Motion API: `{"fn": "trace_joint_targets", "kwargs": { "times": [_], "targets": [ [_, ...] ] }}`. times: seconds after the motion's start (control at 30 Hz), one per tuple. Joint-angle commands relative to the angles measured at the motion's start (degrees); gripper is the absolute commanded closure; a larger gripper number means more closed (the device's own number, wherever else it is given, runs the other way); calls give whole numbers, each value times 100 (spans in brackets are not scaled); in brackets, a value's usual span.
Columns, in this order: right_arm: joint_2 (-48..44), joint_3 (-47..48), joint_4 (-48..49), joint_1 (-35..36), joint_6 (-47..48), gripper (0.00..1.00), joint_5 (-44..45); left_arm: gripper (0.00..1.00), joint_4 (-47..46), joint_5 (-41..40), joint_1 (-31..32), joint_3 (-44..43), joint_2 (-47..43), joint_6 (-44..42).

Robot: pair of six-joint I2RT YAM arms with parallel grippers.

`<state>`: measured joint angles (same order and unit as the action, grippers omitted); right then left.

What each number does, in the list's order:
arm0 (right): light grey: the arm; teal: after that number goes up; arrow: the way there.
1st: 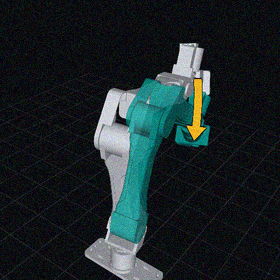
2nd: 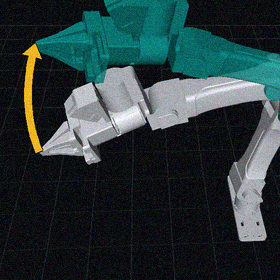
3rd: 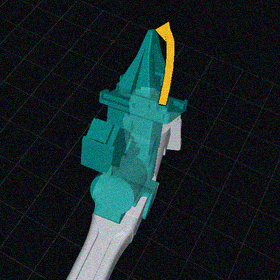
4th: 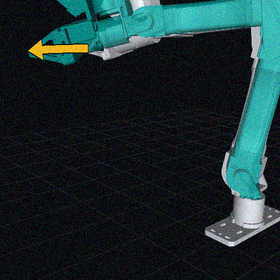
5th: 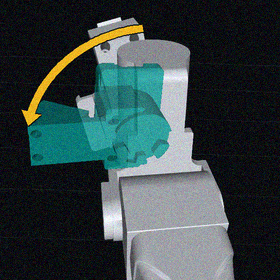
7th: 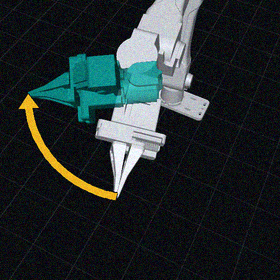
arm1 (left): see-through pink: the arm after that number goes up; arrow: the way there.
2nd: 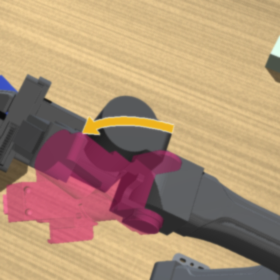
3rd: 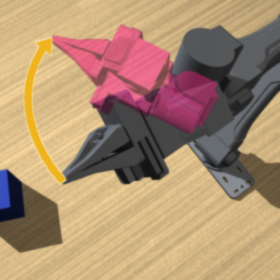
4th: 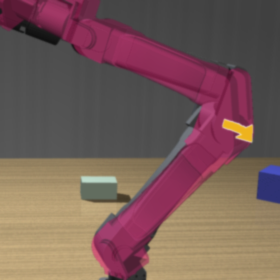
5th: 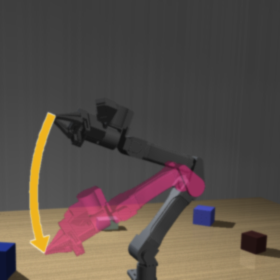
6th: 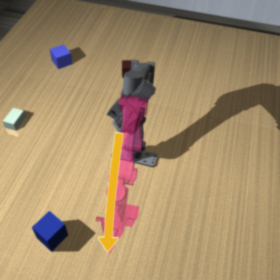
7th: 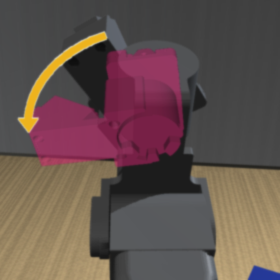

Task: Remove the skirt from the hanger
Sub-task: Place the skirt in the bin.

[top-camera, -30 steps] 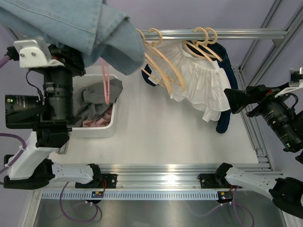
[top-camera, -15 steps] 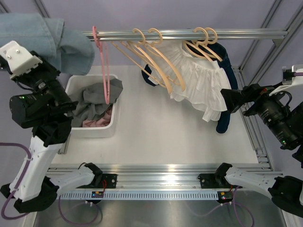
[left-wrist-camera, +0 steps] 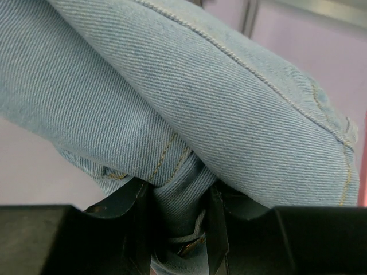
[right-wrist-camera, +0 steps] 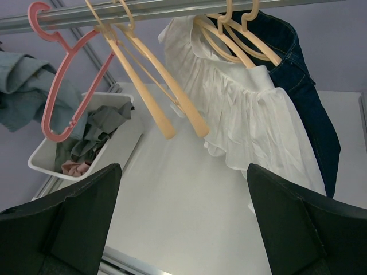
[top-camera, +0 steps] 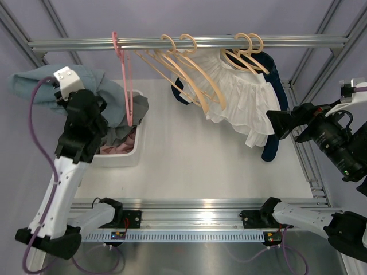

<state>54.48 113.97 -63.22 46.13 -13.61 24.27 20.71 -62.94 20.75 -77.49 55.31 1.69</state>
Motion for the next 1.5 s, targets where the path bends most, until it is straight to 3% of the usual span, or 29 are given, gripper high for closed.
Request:
{"fn": "trace_joint_targets", "kwargs": {
  "times": [0.0,0.1,0.3,0.57,0.67,0.73,0.8,0.9,1.03,1.23,1.3,1.43,1.47],
  "targets": [
    [212,266,-243,-25,-37,1,-2,100,1418,1740,-851,-91,698,1737],
    [168,231,-191,-25,-11,0,7,100,1147,1706,-1003,181,832,1729],
    [142,301,-85,-25,33,1,69,100,996,2618,-1003,805,1078,2097],
    [352,547,-340,-25,130,1,288,100,724,5825,-1056,1334,2016,2757],
    [563,538,-454,-25,358,1,490,100,707,6661,-1327,1464,2369,3090],
    [870,696,-603,-34,533,0,762,100,157,7565,-1652,1797,2397,3538],
    [1125,758,-543,-60,709,0,929,100,-110,8093,-2066,2140,2449,3706],
    [1424,767,-157,-479,1026,4,625,98,170,7894,-2268,2054,2520,3531],
    [1828,766,300,-1227,1184,14,-97,80,284,7911,-2330,2028,2555,3531],
    [2471,820,574,-2168,1325,16,-896,47,460,7753,-2383,2098,2538,3373],
    [2480,575,775,-2616,1317,16,-1213,40,460,7683,-2418,2247,2415,3338],
    [2410,126,1039,-3074,1317,18,-1636,18,574,7525,-2523,2388,2134,3311],
    [2401,-23,1075,-3101,1325,18,-1697,5,627,7455,-2524,2388,1977,3294]
  ]
}}
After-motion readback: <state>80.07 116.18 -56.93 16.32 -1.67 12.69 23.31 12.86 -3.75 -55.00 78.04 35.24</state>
